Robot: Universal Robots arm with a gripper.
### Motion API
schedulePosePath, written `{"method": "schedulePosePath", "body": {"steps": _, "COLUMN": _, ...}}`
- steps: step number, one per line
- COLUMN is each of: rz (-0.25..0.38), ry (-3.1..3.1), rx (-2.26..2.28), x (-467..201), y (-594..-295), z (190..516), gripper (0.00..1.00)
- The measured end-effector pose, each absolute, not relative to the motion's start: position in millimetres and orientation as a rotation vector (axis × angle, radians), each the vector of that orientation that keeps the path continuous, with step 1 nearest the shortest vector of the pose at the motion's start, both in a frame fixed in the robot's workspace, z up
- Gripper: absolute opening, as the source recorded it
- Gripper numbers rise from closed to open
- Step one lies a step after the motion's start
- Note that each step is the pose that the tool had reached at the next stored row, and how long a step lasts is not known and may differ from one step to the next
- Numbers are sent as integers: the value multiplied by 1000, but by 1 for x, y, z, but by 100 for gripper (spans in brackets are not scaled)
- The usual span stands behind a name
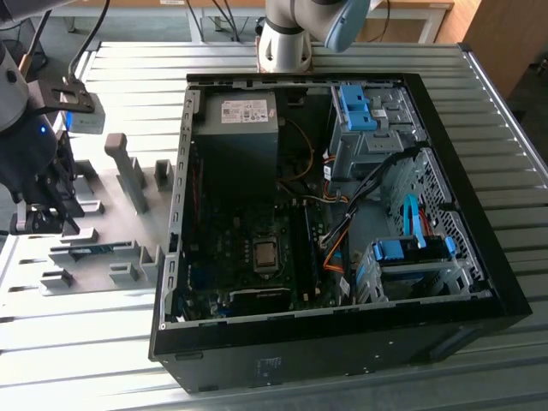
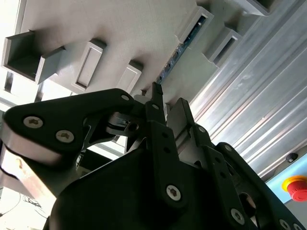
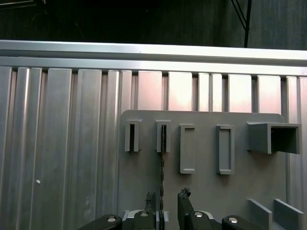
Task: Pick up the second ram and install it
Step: 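Pick up the second ram and move it above second insertion slot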
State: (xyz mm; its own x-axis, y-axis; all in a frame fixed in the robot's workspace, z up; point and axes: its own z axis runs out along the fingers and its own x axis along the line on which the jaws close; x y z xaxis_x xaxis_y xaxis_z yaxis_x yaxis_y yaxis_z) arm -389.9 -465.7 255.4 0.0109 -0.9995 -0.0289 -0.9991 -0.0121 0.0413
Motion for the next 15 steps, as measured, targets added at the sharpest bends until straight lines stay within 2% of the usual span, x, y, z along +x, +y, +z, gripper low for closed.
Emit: {"method": "schedulePosePath", "body": {"steps": 15, "rz": -78, "ry": -2202, "rx": 2227, "x": -390, "y": -466, "z": 252, "gripper": 32}}
